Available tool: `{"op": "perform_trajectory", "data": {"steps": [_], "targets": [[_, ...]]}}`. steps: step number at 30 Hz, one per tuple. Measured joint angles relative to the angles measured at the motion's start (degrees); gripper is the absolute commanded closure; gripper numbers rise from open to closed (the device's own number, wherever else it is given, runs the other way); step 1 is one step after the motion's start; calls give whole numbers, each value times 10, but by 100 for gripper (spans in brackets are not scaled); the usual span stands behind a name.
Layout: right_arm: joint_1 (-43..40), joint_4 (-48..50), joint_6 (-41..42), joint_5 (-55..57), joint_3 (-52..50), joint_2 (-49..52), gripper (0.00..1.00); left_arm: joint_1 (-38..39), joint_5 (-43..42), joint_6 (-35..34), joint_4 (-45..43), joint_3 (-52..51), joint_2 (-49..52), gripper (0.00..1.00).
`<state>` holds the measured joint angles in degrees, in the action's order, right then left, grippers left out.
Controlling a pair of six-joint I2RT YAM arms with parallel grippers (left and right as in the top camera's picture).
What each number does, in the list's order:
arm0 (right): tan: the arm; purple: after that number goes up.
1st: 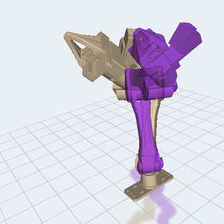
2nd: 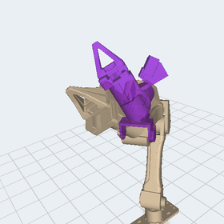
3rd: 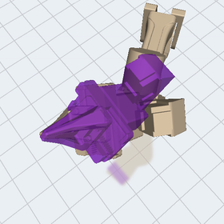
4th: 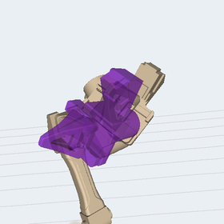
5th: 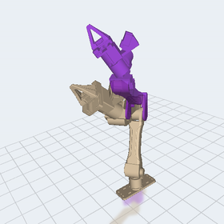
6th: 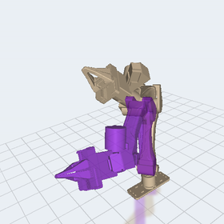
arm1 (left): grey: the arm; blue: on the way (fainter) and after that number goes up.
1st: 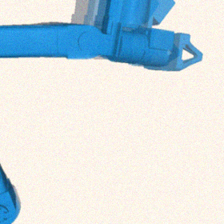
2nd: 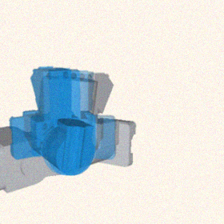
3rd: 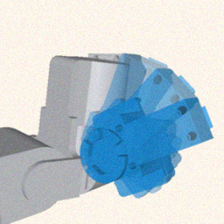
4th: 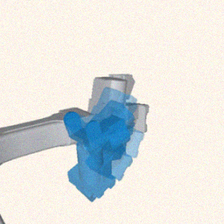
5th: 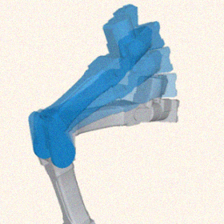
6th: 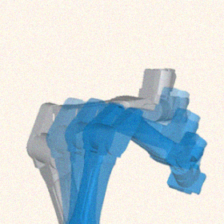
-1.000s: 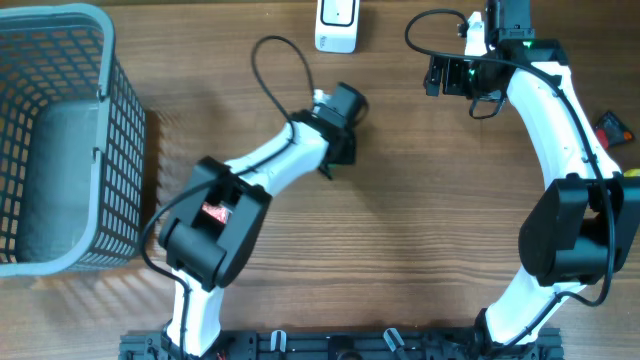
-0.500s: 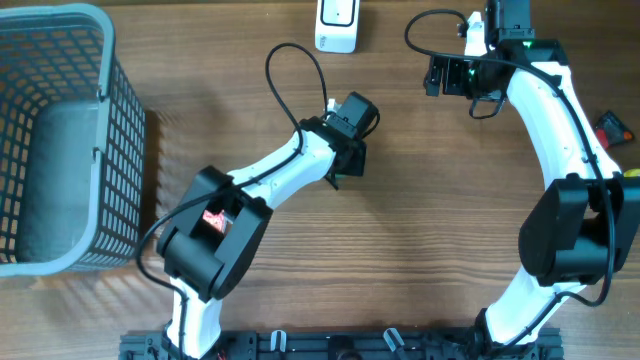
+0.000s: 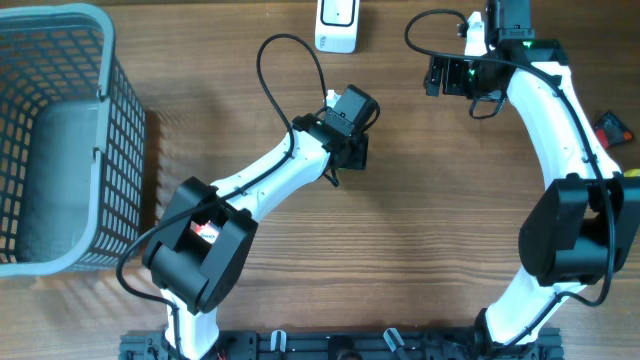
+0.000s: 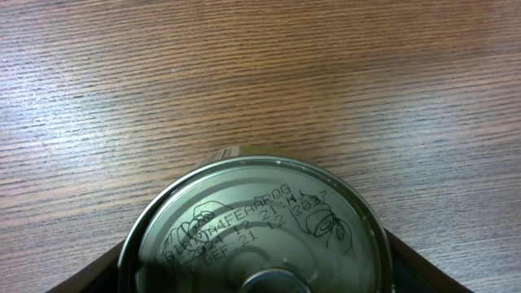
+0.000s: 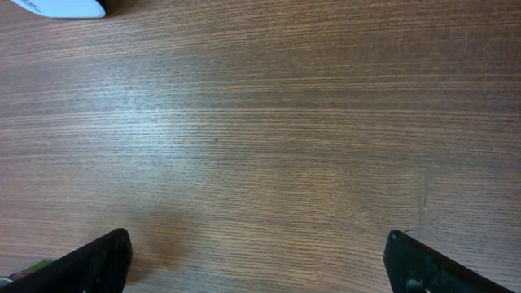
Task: Scan the item barcode
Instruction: 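Lift the tin can and carry it toward the white scanner with the left gripper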
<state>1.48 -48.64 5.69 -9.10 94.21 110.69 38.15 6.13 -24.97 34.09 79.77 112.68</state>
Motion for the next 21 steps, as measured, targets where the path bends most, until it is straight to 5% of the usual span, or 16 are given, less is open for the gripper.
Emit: {"op": "perform_trajectory", "data": {"steps": [7,21], "targets": [[0,0,0,0,0,0,0,1,18,-84,0,0,0,44],[0,-1,0,0,0,0,0,1,85,-411,21,0,2,45]]}}
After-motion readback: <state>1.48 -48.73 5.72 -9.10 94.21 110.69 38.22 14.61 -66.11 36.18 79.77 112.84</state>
